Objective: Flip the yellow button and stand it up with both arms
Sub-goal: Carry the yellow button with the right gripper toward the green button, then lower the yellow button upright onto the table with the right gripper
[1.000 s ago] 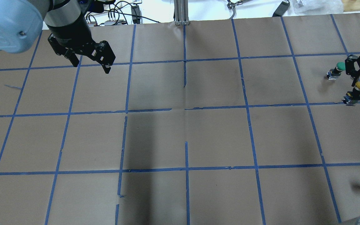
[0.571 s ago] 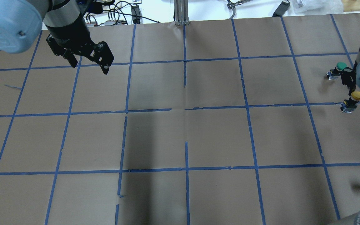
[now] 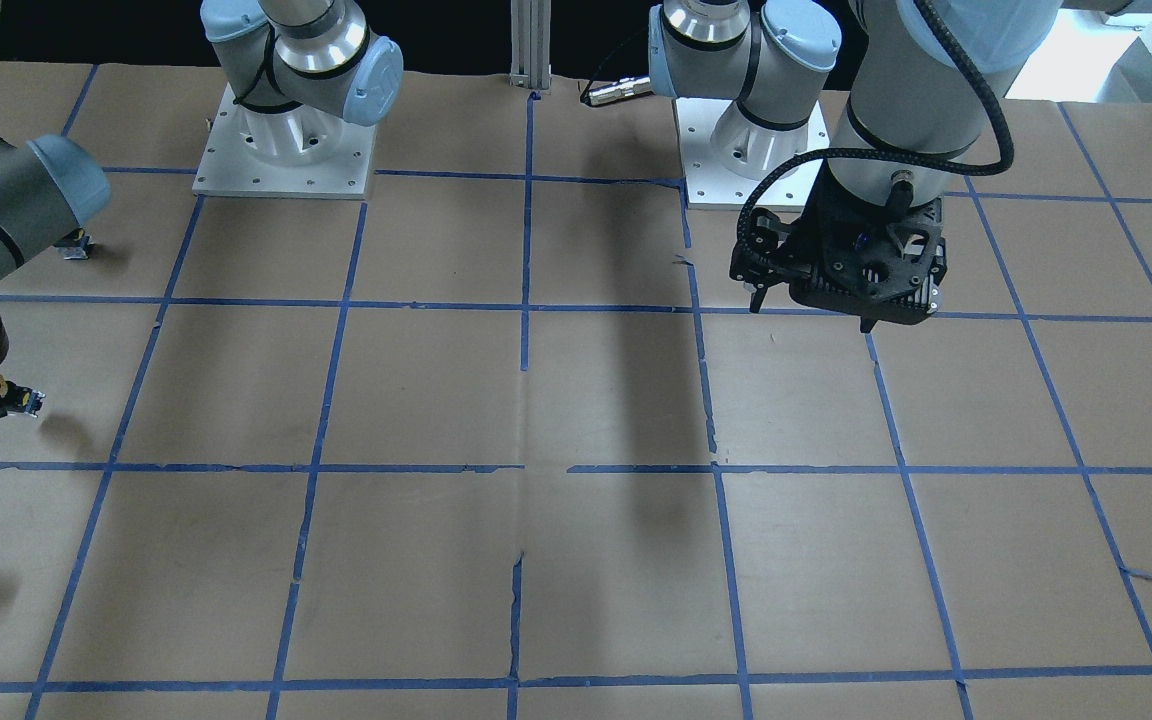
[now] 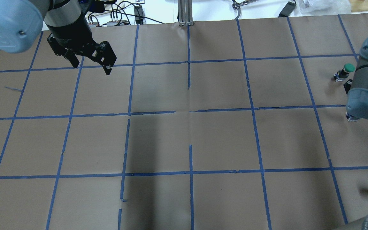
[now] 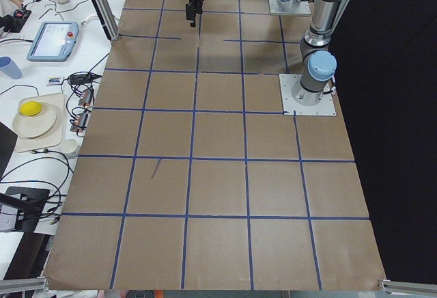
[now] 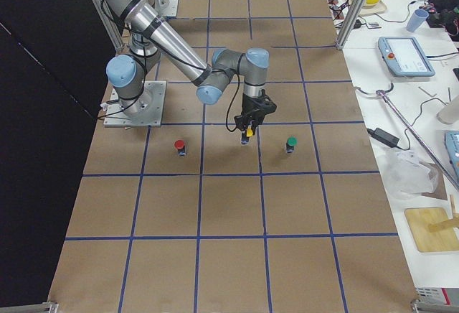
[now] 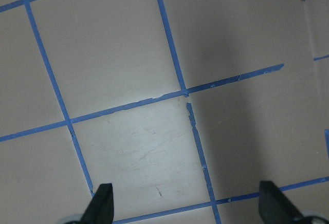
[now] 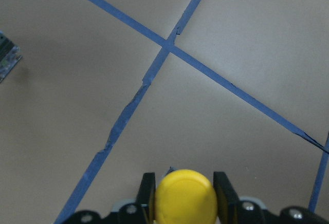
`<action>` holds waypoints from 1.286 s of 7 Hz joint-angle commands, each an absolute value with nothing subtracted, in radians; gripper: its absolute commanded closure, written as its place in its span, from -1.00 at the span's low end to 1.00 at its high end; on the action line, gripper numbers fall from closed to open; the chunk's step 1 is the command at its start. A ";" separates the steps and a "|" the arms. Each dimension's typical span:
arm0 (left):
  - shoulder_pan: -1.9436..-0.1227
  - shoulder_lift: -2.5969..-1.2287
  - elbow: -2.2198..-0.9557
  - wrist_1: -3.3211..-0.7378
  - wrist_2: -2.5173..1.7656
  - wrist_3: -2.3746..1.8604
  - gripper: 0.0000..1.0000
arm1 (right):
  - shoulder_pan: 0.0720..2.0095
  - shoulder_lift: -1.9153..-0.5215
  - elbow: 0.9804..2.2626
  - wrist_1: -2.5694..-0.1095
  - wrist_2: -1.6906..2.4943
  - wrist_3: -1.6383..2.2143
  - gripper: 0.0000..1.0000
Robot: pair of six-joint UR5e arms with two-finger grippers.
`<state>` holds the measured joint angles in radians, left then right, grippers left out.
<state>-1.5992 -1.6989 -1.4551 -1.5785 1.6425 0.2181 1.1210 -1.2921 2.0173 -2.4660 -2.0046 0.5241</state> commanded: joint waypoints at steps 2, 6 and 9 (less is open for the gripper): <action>-1.597 -1.703 -1.453 -1.577 1.640 0.218 -0.99 | 1.120 -1.289 2.023 -2.494 -2.006 0.514 0.71; -1.597 -1.701 -1.453 -1.578 1.640 0.218 -0.99 | 1.085 -1.267 2.025 -2.488 -2.005 0.517 0.44; -1.595 -1.701 -1.451 -1.577 1.638 0.218 -0.99 | 1.083 -1.270 2.036 -2.484 -2.002 0.520 -0.59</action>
